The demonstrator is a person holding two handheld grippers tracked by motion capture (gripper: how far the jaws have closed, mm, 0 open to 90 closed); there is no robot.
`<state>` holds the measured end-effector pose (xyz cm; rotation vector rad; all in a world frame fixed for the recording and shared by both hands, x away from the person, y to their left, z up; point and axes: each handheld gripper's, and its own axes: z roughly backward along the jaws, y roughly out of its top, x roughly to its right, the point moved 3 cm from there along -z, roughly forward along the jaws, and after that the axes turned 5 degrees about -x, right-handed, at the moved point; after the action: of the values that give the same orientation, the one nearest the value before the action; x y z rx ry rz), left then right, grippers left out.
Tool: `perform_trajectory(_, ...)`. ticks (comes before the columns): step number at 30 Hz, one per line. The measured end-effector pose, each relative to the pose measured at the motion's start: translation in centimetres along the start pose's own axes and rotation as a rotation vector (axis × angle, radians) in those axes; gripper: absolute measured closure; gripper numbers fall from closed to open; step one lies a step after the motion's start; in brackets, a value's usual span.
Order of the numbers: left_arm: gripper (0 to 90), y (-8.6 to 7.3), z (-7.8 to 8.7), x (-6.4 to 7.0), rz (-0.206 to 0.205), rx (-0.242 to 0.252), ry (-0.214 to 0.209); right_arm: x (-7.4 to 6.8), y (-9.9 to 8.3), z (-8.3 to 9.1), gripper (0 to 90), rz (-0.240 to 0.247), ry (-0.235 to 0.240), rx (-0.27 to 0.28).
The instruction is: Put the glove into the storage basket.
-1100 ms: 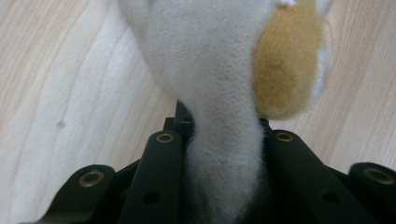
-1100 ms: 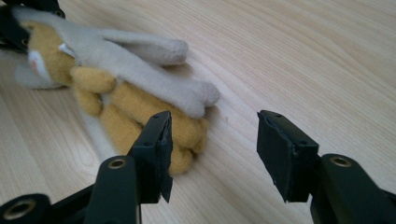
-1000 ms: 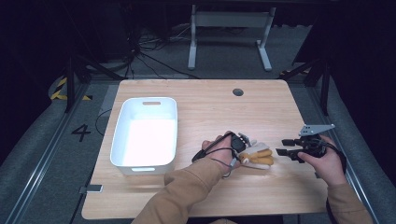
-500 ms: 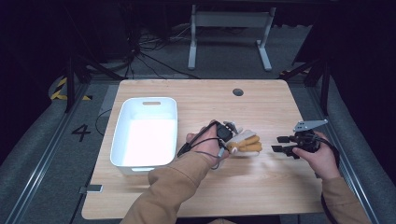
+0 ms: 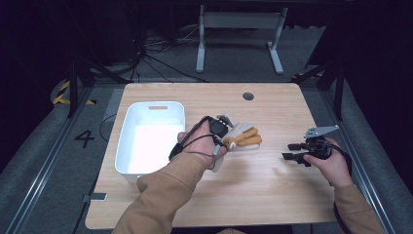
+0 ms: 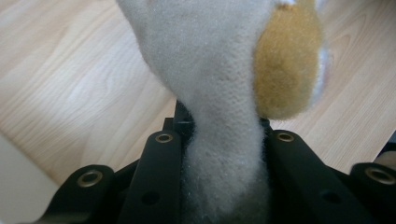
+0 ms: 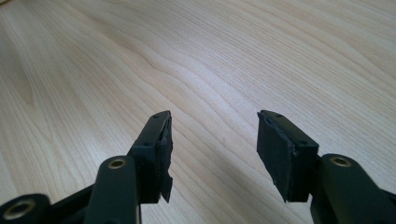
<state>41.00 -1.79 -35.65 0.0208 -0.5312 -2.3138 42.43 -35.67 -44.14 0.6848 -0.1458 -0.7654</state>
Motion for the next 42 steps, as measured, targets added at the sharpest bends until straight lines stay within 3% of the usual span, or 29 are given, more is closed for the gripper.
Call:
perform_trajectory(8, 74.8, -1.3, 2.7, -1.6, 0.062, 0.034, -0.005, -0.4, -0.3, -0.3, 46.8, -0.004, 0.008, -0.011)
perform_trajectory(20, 74.8, -4.3, 6.0, -4.8, 0.173, 0.074, 0.06, -1.2, -0.5, -1.4, 47.2, 0.003, 0.035, -0.04)
perform_trajectory(24, 74.7, -5.2, 6.8, -6.1, 0.216, 0.073, 0.093, -1.1, -0.5, -1.5, 47.3, 0.0, 0.044, -0.033)
perform_trajectory(29, 74.7, -5.7, 7.3, -7.1, 0.262, 0.099, 0.099, -1.1, -0.6, -1.3, 47.3, -0.003, 0.041, -0.03)
perform_trajectory(34, 74.3, -6.5, 7.7, -8.0, 0.318, 0.104, 0.156, -1.0, -0.7, -1.3, 47.4, -0.01, 0.04, -0.032)
perform_trajectory(42, 74.0, -7.9, 8.2, -9.4, 0.381, 0.125, 0.164, -1.0, -0.7, -1.6, 47.2, -0.012, 0.043, -0.04)
